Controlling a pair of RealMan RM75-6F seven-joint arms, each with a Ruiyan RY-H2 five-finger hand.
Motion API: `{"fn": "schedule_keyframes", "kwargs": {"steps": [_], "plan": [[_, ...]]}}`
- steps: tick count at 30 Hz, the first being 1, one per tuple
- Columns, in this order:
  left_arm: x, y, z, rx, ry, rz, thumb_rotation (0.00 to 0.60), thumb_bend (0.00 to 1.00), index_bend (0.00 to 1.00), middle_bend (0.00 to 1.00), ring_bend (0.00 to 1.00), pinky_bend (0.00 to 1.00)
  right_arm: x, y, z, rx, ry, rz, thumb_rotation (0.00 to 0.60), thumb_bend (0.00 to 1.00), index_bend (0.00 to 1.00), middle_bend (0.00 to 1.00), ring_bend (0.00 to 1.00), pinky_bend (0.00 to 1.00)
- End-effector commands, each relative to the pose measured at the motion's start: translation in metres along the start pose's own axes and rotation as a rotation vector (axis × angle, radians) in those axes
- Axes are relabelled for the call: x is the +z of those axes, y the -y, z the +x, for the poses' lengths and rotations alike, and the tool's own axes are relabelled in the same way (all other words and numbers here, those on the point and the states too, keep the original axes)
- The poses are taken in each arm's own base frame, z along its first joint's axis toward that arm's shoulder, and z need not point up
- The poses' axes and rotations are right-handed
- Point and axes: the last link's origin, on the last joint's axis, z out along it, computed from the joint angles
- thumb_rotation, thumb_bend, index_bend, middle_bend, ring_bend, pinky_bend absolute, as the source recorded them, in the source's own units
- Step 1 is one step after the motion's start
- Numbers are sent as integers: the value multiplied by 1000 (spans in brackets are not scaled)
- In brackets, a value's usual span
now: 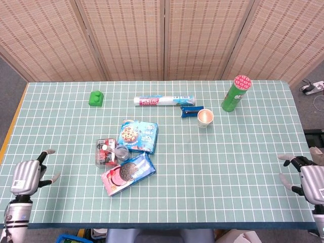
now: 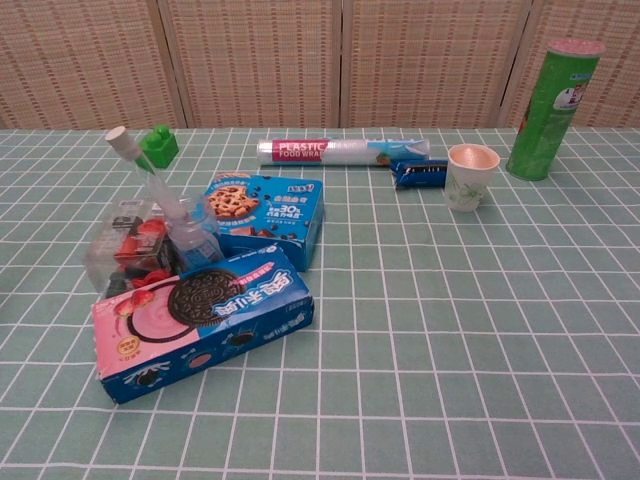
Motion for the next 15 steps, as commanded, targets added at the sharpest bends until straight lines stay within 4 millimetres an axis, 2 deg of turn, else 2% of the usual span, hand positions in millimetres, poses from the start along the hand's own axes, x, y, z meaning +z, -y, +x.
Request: {"fn": "schedule_keyframes", "kwargs": {"steps": [1, 7, 15], "plan": [[-12, 11, 2, 59, 29, 8, 600, 0, 352, 1000, 1000, 1000, 0, 2, -3, -4, 12, 4, 600, 282, 333, 458, 359, 513], [-24, 23, 2, 96, 12, 16, 600, 0, 353, 1000, 1000, 1000, 2, 5, -8, -22, 26, 6, 600, 282, 333, 458, 358, 513], [-23, 33, -1, 104, -1, 31, 600, 0, 353, 1000, 1000, 1000, 4, 7, -12, -40, 41, 10, 600, 282, 333, 458, 359, 513]]}}
